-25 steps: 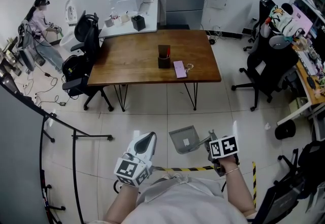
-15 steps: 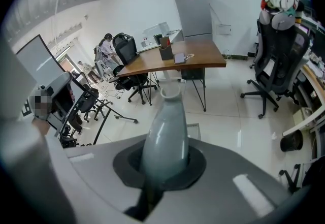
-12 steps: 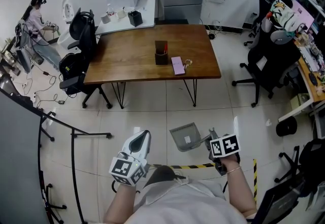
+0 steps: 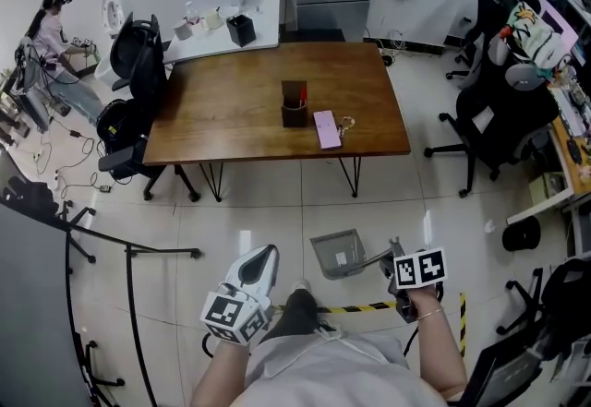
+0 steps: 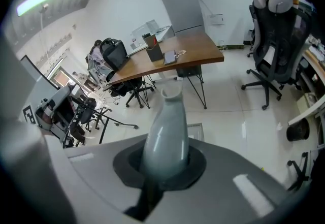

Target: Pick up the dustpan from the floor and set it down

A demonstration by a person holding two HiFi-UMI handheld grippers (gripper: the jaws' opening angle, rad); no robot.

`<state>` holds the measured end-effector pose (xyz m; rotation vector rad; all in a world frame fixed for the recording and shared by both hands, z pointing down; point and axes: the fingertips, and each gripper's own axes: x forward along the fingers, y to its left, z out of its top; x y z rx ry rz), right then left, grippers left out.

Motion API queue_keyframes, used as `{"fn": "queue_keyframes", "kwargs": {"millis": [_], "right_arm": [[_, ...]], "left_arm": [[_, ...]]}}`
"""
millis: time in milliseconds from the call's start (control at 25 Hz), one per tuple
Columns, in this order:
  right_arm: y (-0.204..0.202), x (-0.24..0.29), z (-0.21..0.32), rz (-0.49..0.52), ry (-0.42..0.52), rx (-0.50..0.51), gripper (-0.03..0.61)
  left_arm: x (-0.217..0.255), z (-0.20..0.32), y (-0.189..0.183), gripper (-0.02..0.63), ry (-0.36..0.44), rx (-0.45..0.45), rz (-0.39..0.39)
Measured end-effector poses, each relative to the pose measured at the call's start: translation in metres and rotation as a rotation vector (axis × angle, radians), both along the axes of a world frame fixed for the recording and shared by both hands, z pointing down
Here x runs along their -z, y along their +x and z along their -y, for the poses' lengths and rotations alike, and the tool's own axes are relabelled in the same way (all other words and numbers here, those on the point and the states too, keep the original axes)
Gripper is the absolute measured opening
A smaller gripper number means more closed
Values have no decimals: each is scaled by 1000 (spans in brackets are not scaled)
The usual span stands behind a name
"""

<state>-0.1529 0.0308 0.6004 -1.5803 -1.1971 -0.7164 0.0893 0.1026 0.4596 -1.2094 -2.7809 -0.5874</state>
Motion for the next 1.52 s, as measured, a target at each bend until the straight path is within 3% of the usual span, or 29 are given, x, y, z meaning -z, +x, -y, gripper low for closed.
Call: {"fn": "queue_keyframes", "kwargs": {"millis": [320,760,1280,1400,1520], "right_arm": [[3,-21,-62,39,9,-76,0],[1,-81,-135,57,-13,-120,0],[-8,-208,-168,23,-4,-193,2],[-3,-218,-163,56,-27,-173,3],[2,-224,-160,185,8,-99,22]], "left_arm": [[-1,-86,1,14,21,-59,34],[-25,-123,-15,14,98,-44,15],[-135,-123,-9,14,173,-10,-38],[-154,-125,-8,14,176,-2,-44],[-162,-130,-11,14,171,4,-37]]}}
